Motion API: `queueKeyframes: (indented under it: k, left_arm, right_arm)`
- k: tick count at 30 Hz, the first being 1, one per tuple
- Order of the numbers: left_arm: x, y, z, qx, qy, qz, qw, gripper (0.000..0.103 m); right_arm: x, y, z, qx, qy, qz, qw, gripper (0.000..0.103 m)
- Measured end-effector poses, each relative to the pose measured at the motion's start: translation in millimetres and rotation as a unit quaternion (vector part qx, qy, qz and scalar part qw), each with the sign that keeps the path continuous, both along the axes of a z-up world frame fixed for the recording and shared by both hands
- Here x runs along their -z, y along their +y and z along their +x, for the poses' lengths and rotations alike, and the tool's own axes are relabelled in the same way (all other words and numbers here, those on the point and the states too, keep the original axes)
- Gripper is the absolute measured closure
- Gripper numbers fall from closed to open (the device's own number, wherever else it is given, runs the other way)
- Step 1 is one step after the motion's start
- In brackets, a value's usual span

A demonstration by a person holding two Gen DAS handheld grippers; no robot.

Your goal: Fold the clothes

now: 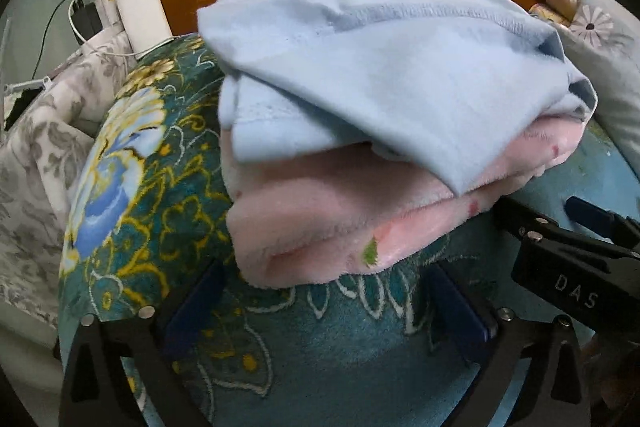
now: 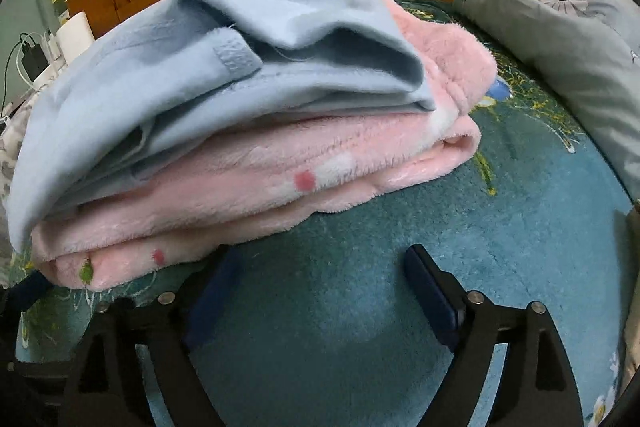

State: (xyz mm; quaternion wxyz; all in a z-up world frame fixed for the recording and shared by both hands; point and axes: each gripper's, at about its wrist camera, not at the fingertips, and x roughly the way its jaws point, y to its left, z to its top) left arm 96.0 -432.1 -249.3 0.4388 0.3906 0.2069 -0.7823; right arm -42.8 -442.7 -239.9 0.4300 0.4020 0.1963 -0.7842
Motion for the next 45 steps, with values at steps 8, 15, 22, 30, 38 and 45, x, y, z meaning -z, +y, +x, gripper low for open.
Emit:
queueKeyframes:
  k: [8,15,22,30,38,45]
  left_arm:
    - [0,2,-1,0.001,-0.002,-0.003,1.0000,0.000]
    - [1,-1,-1,-0.002,-0.010,-0.008,0.9999,0.000]
    - [0,7,-4,0.000,-0.011,-0.009,0.9999,0.000]
    - [2,-2,-3,0.001,-0.006,-0.008,0.9999,0.000]
    - [1,-5,1,0.001,0.000,-0.005,1.0000,0.000]
    - [1,-5,-1,0.003,-0.003,-0.006,1.0000,0.000]
  right_arm:
    - [2,-3,2,-0.005,0.004,0.008,1.000,0.006]
    - [1,-3,2,-0.007,0.000,0.007,1.000,0.004]
    - [2,-2,-2,-0.007,-0.001,0.008,1.000,0.004]
    - [5,-2,3,-0.007,0.000,0.008,1.000,0.004]
    - [3,-3,2,-0.007,-0.001,0.007,1.000,0.004]
    - [-1,-6,0,-0.007,-0.001,0.007,1.000,0.004]
